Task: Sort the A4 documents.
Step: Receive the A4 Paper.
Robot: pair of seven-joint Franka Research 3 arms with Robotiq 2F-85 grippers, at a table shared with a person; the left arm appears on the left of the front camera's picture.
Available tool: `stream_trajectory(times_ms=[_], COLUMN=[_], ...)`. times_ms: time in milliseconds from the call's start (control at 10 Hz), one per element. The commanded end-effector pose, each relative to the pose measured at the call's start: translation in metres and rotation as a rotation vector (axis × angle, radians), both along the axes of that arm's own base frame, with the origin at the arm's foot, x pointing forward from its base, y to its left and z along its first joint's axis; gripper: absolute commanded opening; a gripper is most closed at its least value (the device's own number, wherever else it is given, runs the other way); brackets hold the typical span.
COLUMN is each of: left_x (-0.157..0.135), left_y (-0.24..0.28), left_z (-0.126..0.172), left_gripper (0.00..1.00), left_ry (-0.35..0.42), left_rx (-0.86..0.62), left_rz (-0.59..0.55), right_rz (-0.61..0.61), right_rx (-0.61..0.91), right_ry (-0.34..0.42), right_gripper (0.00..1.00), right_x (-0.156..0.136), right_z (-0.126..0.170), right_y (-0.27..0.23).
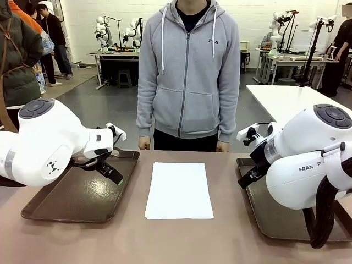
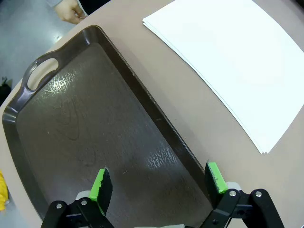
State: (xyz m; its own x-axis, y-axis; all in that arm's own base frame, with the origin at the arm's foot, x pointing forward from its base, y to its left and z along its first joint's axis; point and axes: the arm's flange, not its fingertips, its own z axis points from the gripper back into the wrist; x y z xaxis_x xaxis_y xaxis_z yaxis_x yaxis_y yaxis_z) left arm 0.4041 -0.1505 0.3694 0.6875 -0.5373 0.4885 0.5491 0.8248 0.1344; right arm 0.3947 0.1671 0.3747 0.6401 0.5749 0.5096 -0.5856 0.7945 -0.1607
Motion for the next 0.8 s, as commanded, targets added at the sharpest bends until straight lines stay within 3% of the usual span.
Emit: stream_trajectory(times_ms=[0,400,700], left_x=[-0.001,-0.005,-0.044], left_y=[0.000,0.012,0.085], left_z=[0.002,0.004,0.044], left_gripper=[1.00,1.00,1.00], left_ry=[-0.005,-0.013,-0.013], left_rx=[-0.002,0.011,-0.130], left_rz=[0.000,0.043,0.088], right_rz=[0.000,-0.012,-0.107], right_rx=[0.001,0.035,0.214], right_ry=[0.000,0.003,-0.019], right_gripper=[1.00,1.00,1.00], right_x=[0.000,-0.003,-0.020], right_z=[0.000,0.007,0.048], right_y=[0.000,-0.012,-0.084])
